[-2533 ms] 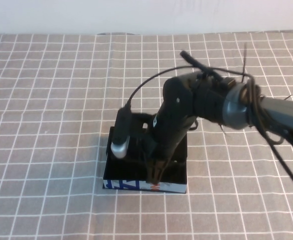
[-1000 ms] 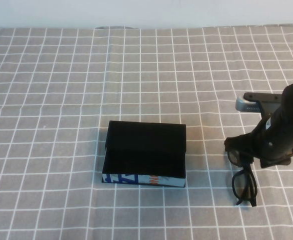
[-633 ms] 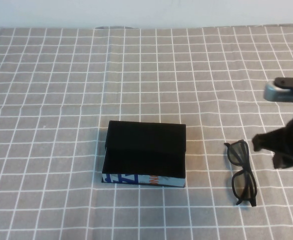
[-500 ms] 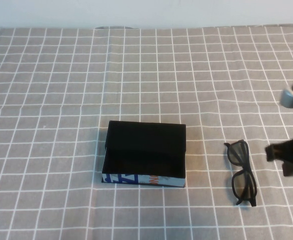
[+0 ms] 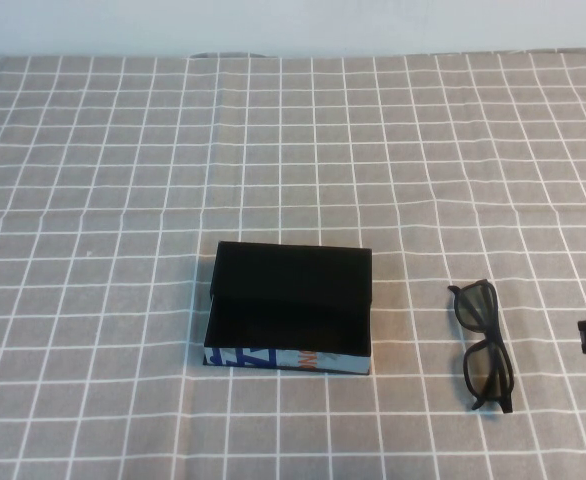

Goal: Take glasses out of glasses case

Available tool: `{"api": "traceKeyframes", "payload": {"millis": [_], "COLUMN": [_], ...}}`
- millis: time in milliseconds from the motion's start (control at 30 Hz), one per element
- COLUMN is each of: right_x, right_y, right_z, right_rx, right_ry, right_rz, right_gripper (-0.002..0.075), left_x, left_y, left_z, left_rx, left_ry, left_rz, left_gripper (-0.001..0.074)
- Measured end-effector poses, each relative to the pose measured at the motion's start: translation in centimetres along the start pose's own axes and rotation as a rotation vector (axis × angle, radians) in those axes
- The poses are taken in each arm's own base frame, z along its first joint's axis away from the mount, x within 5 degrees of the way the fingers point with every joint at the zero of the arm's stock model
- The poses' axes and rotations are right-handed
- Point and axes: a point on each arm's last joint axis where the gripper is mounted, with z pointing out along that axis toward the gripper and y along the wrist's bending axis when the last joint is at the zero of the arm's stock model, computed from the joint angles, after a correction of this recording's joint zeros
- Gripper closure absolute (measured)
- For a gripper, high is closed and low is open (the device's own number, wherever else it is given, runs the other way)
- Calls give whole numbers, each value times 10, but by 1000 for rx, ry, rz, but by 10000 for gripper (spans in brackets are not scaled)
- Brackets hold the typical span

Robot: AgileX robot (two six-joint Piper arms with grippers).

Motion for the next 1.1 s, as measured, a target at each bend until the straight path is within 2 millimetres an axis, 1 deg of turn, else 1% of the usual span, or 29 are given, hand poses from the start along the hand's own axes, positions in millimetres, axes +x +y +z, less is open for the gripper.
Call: {"api": "traceKeyframes", "payload": {"millis": [67, 133, 167, 233, 300, 333, 400, 500, 600, 667, 800, 900, 1100], "right_x": [6, 13, 20, 36, 58, 70, 92, 119, 140, 151, 162, 169, 171], "right_y": [-4, -9, -13, -21, -30, -35, -43, -53, -59, -62, -66, -68, -69], "right_z": [4, 9, 11, 15, 18, 19, 21, 25, 30, 33, 30, 31, 34], "right_rx": [2, 13, 20, 38, 52, 53, 49, 54, 68, 75, 75, 83, 84], "right_ry": [-66, -184, -251, -381, -509, -551, -635, -715, -778, -817, -882, -859, -822], "right_rz": [-24, -67, -100, -179, -252, -258, -218, -154, -127, -117, -42, -13, 9], "right_gripper": [743, 743, 743, 743, 743, 743, 743, 743, 743, 743, 743, 743, 743], "left_x": [0, 0, 0, 0, 0, 0, 0, 0, 0, 0, 0, 0, 0], "left_y": [0, 0, 0, 0, 0, 0, 0, 0, 0, 0, 0, 0, 0], "left_z": [0, 0, 0, 0, 0, 0, 0, 0, 0, 0, 0, 0, 0], "left_rx": [0, 0, 0, 0, 0, 0, 0, 0, 0, 0, 0, 0, 0], "left_ry": [0, 0, 0, 0, 0, 0, 0, 0, 0, 0, 0, 0, 0], "left_rz": [0, 0, 0, 0, 0, 0, 0, 0, 0, 0, 0, 0, 0], "left_gripper": [738, 738, 738, 738, 738, 738, 738, 738, 738, 738, 738, 738, 738]}}
